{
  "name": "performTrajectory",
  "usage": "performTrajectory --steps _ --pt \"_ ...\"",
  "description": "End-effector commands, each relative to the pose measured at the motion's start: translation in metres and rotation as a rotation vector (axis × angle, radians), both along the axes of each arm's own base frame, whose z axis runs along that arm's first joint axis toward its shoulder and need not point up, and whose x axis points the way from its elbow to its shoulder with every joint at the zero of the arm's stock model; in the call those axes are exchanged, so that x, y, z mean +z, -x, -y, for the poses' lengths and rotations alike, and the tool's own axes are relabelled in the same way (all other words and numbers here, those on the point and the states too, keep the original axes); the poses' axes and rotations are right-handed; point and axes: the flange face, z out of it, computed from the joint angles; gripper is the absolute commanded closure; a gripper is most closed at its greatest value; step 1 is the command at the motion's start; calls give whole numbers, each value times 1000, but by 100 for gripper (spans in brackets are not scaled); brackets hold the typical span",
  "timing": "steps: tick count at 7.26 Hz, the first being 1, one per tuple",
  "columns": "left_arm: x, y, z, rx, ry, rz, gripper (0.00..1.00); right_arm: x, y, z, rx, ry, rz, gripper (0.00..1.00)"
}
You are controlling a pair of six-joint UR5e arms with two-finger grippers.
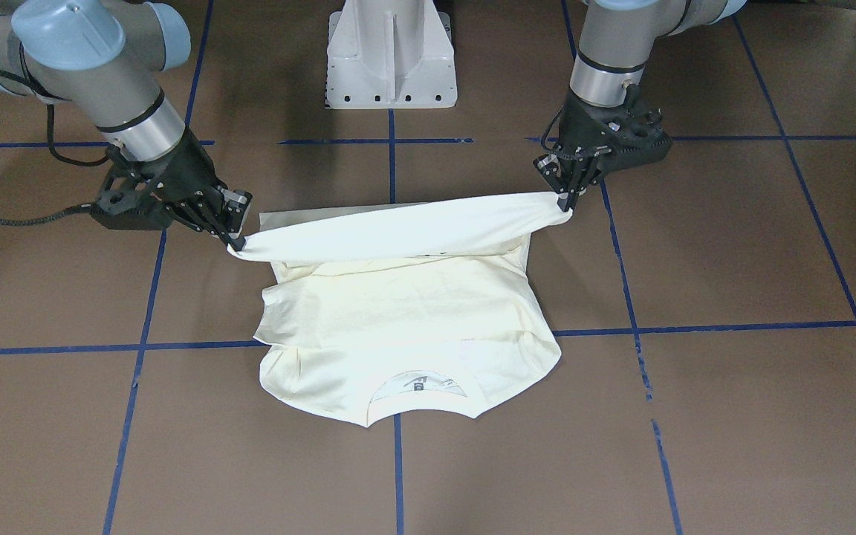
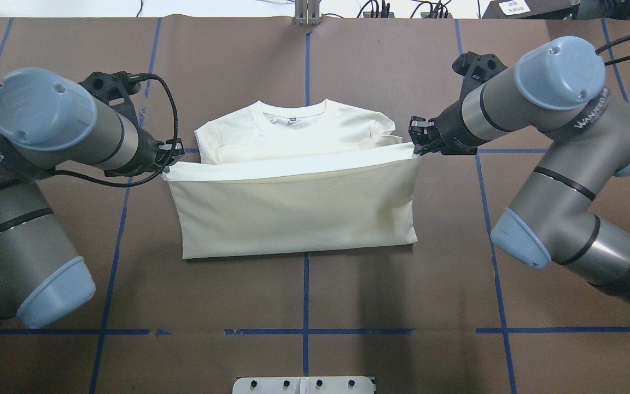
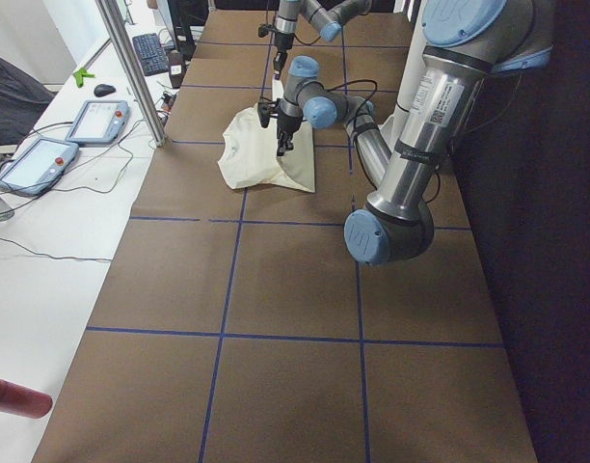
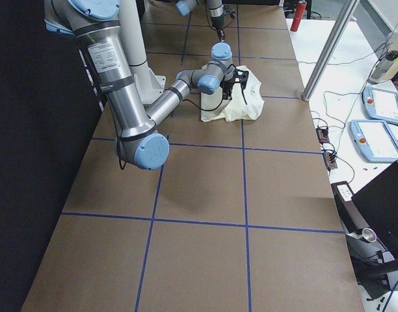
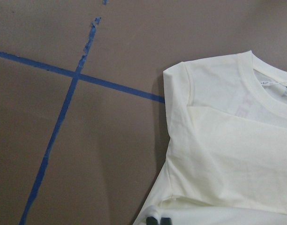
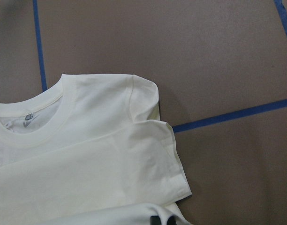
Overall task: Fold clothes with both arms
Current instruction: 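Carry the hem with both grippers farther toward the collar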
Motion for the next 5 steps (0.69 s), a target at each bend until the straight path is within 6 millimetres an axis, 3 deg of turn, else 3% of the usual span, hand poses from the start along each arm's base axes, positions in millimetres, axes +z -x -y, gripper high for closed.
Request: performTrajectory --steps 1,2,3,5 --pt "17 1 45 -37 -6 24 100 8 21 53 20 13 -56 100" --pt "33 -14 65 -48 -8 16 100 17 30 76 26 30 -88 100" --pt "44 -25 86 -64 -18 3 100 12 36 97 39 42 -98 100" --pt "59 -36 110 -80 -38 -21 100 1 46 110 42 45 -100 100"
